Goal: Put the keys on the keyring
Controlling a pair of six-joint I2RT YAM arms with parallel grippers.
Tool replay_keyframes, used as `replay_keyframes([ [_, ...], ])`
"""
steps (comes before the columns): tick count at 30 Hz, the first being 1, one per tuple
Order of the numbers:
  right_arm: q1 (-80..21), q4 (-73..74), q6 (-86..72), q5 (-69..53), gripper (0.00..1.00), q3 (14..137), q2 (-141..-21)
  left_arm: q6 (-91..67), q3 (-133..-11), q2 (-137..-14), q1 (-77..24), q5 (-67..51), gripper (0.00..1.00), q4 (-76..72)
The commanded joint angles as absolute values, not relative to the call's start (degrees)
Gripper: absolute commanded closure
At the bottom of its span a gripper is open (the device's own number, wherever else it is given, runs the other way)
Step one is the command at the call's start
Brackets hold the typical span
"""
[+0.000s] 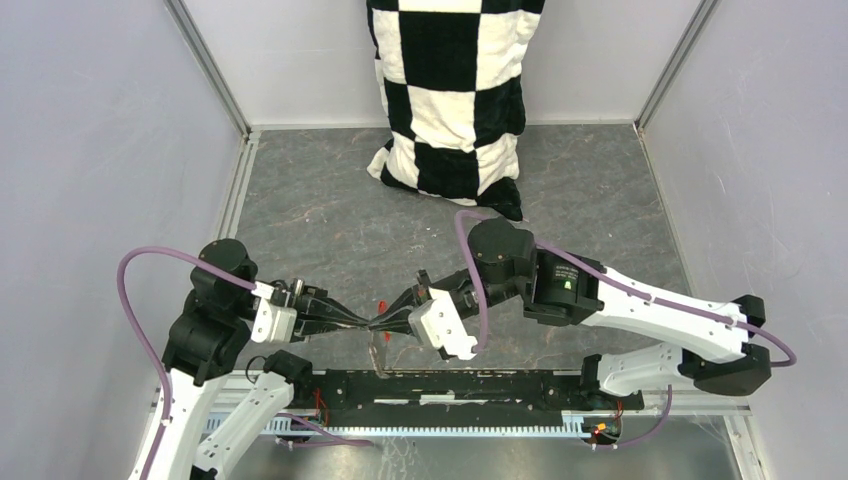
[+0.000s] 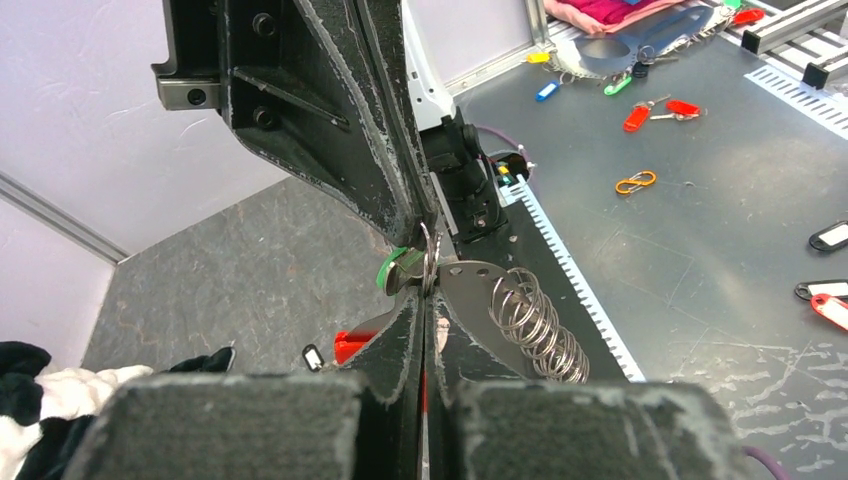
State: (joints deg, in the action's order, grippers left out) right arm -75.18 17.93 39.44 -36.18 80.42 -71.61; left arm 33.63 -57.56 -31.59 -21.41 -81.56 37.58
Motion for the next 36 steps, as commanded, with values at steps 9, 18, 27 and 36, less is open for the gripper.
replay_keyframes([
  [9, -75.61, 20.44, 39.11, -37.32, 0.98, 87.79, -75.78, 34.72, -56.95, -33.37, -21.5, -84.73, 0.98, 36.59],
  [18, -75.57, 20.65, 37.89, -33.12, 0.94, 87.96, -76.59, 34.35, -56.84, -32.52, -21.48, -84.64, 0.98, 36.51],
  [27, -75.58, 21.47, 37.48, -30.36, 1.0, 87.29, -75.69, 33.72, -56.78, -31.9, -21.51, -84.44, 0.98, 36.57],
  [36, -75.59, 21.67, 36.78, -25.92, 1.0, 85.42, -73.67, 33.13, -56.53, -31.31, -21.49, -83.59, 0.98, 36.58],
])
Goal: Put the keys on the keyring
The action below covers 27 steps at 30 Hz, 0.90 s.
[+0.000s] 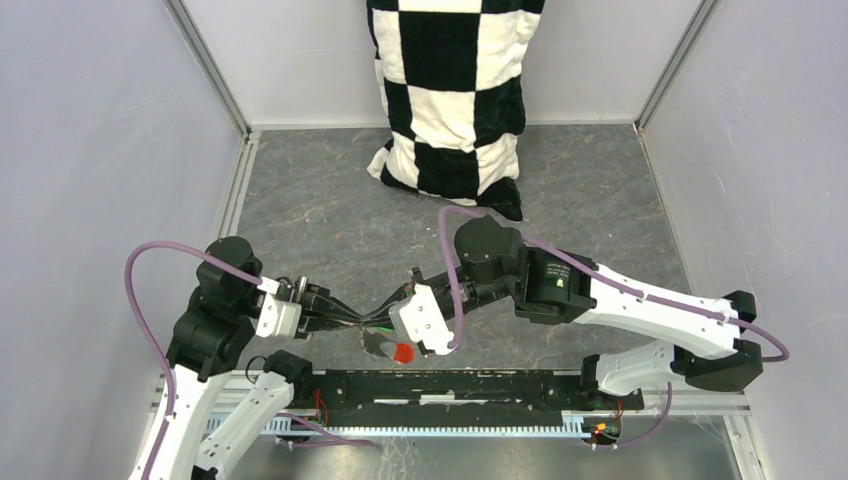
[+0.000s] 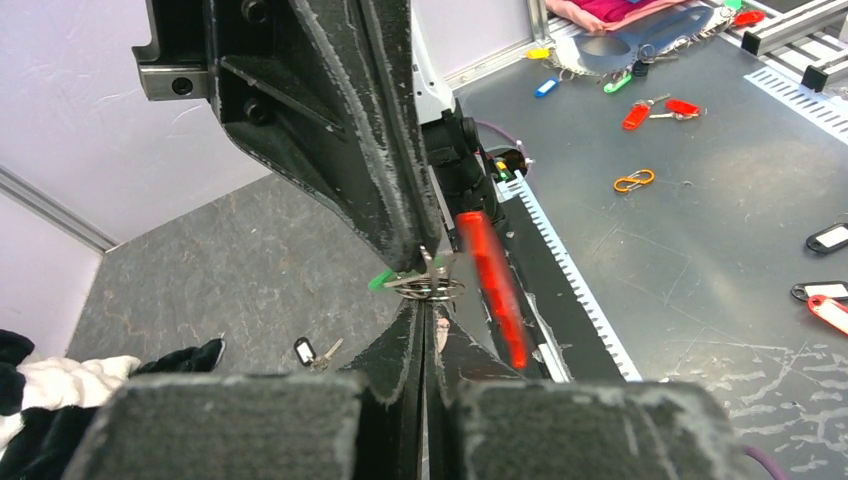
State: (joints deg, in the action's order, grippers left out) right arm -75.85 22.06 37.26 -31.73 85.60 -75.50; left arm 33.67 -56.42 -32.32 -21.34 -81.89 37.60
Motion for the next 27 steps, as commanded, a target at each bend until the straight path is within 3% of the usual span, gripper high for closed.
replay_keyframes([
  [1, -75.55, 21.34, 36.45, -25.65, 1.0, 85.02, -73.25, 33.16, -56.45, -31.22, -21.53, -83.58, 0.98, 36.57],
  [10, -75.53, 20.7, 35.26, -23.66, 1.0, 83.64, -72.15, 33.55, -56.58, -30.95, -21.5, -81.37, 0.98, 36.87],
  [18, -75.45, 19.78, 34.85, -21.55, 1.0, 82.39, -71.03, 30.64, -58.21, -29.96, -21.52, -69.57, 0.77, 37.06],
  [27, -75.51, 19.04, 34.84, -19.51, 1.0, 82.09, -70.22, 25.49, -57.92, -26.33, -21.49, -55.72, 0.71, 37.68],
])
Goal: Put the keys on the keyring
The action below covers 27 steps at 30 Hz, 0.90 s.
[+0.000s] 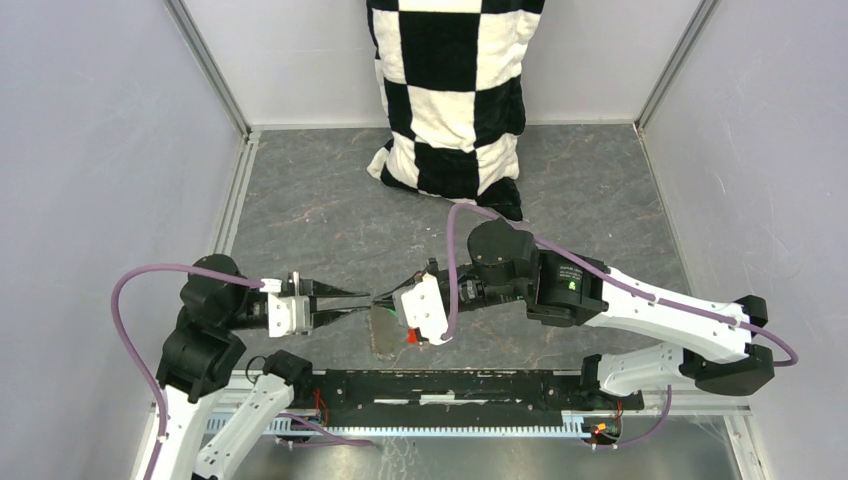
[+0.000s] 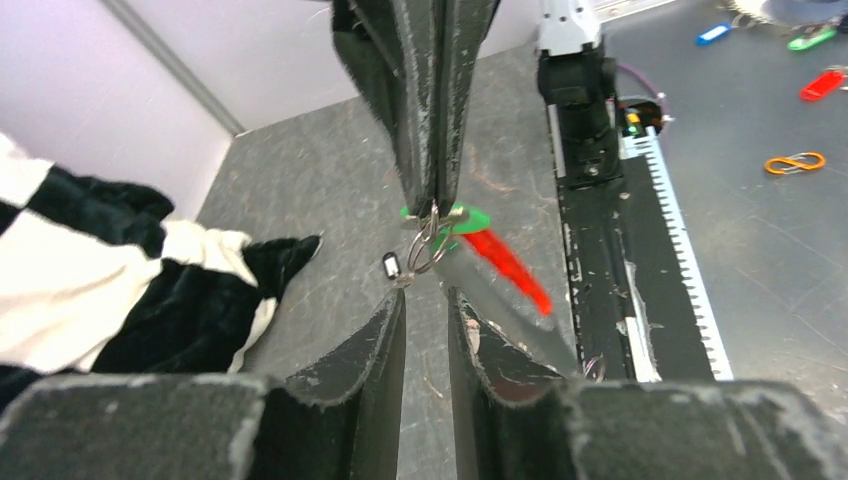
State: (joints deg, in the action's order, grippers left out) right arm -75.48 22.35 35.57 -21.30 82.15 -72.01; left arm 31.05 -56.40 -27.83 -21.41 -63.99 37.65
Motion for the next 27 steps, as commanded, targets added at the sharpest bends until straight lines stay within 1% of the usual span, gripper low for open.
replay_keyframes([
  [1, -75.49, 19.04, 34.89, -19.18, 1.0, 82.09, -70.22, 24.03, -57.88, -25.95, -21.52, -54.5, 0.7, 37.19],
  [4, -75.52, 18.89, 34.65, -18.94, 1.0, 82.16, -70.62, 17.44, -57.09, -25.01, -21.53, -50.82, 0.67, 33.9],
  [9, -75.49, 18.43, 34.68, -20.29, 1.0, 82.23, -70.6, 12.33, -55.5, -25.14, -21.49, -48.66, 0.57, 31.84],
  [11, -75.49, 17.76, 34.36, -21.15, 1.0, 81.88, -70.37, 12.55, -55.58, -25.91, -21.52, -50.62, 0.55, 33.07],
  [13, -75.48, 16.9, 34.0, -22.21, 1.0, 81.42, -70.0, 15.09, -56.03, -26.82, -21.53, -55.35, 0.55, 35.46],
  [16, -75.37, 15.69, 33.57, -23.02, 1.0, 80.86, -69.67, 18.16, -57.22, -28.31, -21.51, -62.02, 0.58, 38.24],
  [22, -75.24, 15.09, 32.96, -23.81, 1.0, 80.95, -69.77, 22.94, -59.64, -30.14, -21.49, -67.8, 0.69, 43.78],
  [25, -75.09, 14.96, 32.73, -24.14, 1.0, 80.95, -69.79, 22.01, -59.38, -30.06, -21.52, -67.85, 0.74, 43.93],
  [27, -75.11, 14.79, 32.59, -24.32, 1.0, 80.95, -69.79, 21.65, -59.05, -29.93, -21.53, -66.86, 0.75, 43.87],
])
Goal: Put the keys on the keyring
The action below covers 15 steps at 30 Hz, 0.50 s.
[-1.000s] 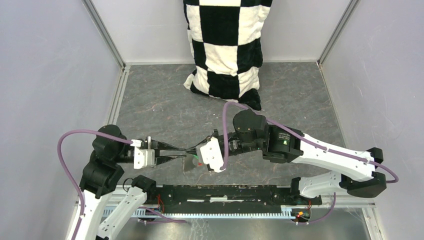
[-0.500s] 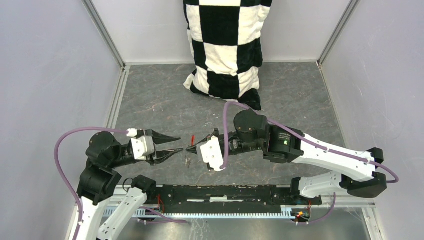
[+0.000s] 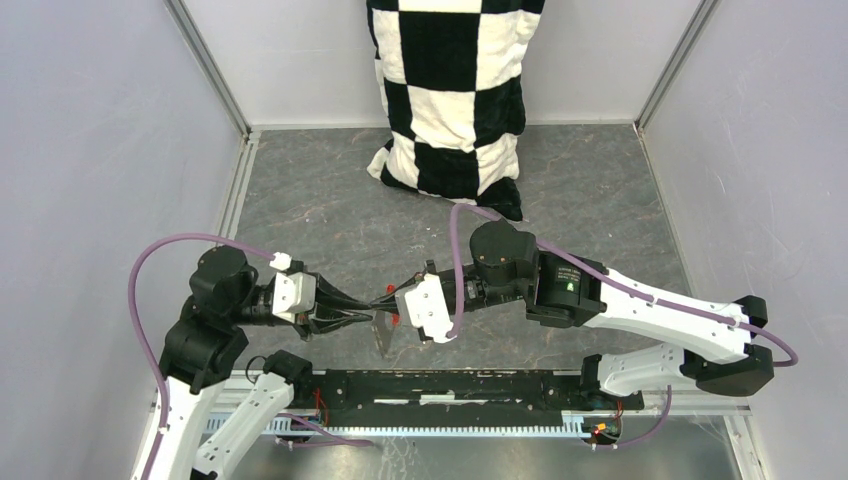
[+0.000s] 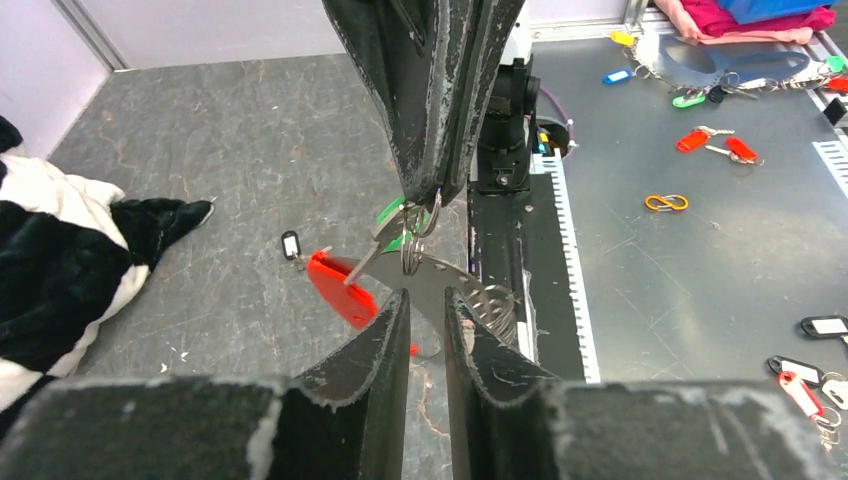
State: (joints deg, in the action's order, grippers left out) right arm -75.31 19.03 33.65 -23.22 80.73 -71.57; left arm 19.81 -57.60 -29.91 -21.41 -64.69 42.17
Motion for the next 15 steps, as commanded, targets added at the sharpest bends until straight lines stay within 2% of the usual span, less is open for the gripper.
replay_keyframes([
  [1, -75.1, 14.68, 32.51, -24.51, 1.0, 80.95, -69.7, 21.21, -58.87, -29.89, -21.53, -66.35, 0.75, 43.53],
  [5, -75.08, 14.33, 32.26, -25.17, 1.0, 80.95, -69.7, 17.14, -57.5, -29.56, -21.51, -64.52, 0.75, 39.68],
  [15, -75.02, 13.82, 31.94, -26.77, 1.0, 80.95, -69.76, 14.78, -56.36, -29.27, -21.52, -63.62, 0.66, 37.37],
])
